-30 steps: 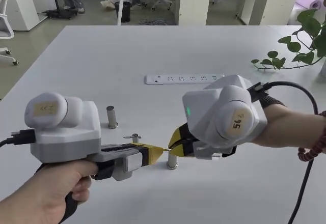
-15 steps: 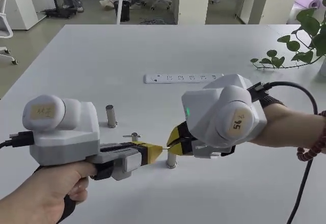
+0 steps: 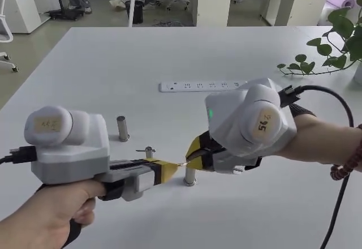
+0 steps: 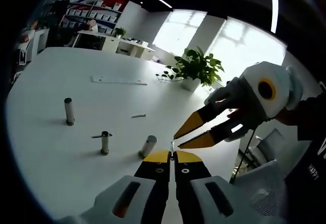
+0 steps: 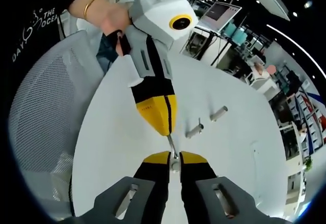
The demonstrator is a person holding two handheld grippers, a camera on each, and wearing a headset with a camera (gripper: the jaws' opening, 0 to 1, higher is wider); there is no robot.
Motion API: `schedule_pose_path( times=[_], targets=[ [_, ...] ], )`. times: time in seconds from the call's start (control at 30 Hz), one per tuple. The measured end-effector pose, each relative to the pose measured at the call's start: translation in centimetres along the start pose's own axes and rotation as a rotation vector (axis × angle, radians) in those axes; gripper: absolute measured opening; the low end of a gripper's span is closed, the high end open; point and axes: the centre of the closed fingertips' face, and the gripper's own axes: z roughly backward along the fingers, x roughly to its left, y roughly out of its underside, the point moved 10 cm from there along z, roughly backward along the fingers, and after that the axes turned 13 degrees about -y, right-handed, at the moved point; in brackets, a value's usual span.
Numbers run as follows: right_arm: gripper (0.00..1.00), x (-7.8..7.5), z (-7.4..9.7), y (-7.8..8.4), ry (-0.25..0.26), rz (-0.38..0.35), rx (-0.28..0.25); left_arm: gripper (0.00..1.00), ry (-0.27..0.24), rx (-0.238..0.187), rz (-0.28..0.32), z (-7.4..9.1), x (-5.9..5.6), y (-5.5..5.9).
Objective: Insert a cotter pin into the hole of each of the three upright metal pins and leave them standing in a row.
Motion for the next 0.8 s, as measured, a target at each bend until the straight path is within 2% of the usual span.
schedule_pose_path(
  times=[0.13, 0.2, 0.27, 0.33, 0.4, 0.47, 0.53, 0.57, 0.63, 0.67, 0.7, 0.8],
  targets=[
    [0.06, 0.0, 0.3, 0.4, -0.02, -0.07, -0.047, 0.0, -0.001, -0.001, -0.04, 0.1, 0.1, 0.1],
    [0.07, 0.0, 0.3, 0.7, -0.045, -0.132, -0.081, 0.0, -0.005, -0.002, -0.107, 0.2, 0.2, 0.2],
    [0.08, -0.2, 0.5, 1.0, -0.045, -0.195, -0.124, 0.0, -0.001, -0.003, -0.152, 0.3, 0.2, 0.4],
    [0.09, -0.3, 0.7, 1.2, -0.072, -0.256, -0.179, 0.0, 0.006, -0.011, -0.195, 0.4, 0.2, 0.5],
    [0.11, -0.3, 0.8, 1.4, -0.098, -0.301, -0.209, 0.0, 0.008, -0.006, -0.218, 0.5, 0.2, 0.6],
    [0.12, -0.4, 1.0, 1.8, -0.113, -0.348, -0.254, 0.0, 0.008, -0.001, -0.265, 0.6, 0.5, 0.7],
    [0.12, -0.1, 1.1, 2.1, -0.16, -0.396, -0.288, 0.0, 0.012, -0.001, -0.291, 0.7, 0.6, 0.9],
    [0.12, -0.1, 1.2, 2.3, -0.167, -0.414, -0.312, 0.0, 0.022, -0.004, -0.312, 0.7, 0.6, 0.9],
    [0.12, 0.3, 1.1, 2.6, -0.211, -0.445, -0.335, 0.0, 0.038, -0.013, -0.345, 0.9, 0.6, 1.0],
    [0.13, 0.3, 1.1, 2.8, -0.211, -0.454, -0.343, 0.0, 0.048, -0.016, -0.36, 0.9, 0.6, 1.0],
    [0.13, 0.5, 1.0, 3.0, -0.234, -0.45, -0.352, 0.0, 0.063, -0.024, -0.38, 1.0, 0.5, 1.0],
    [0.13, 0.9, 0.9, 3.3, -0.252, -0.458, -0.365, 0.0, 0.101, -0.035, -0.417, 1.2, 0.3, 0.9]
  ],
)
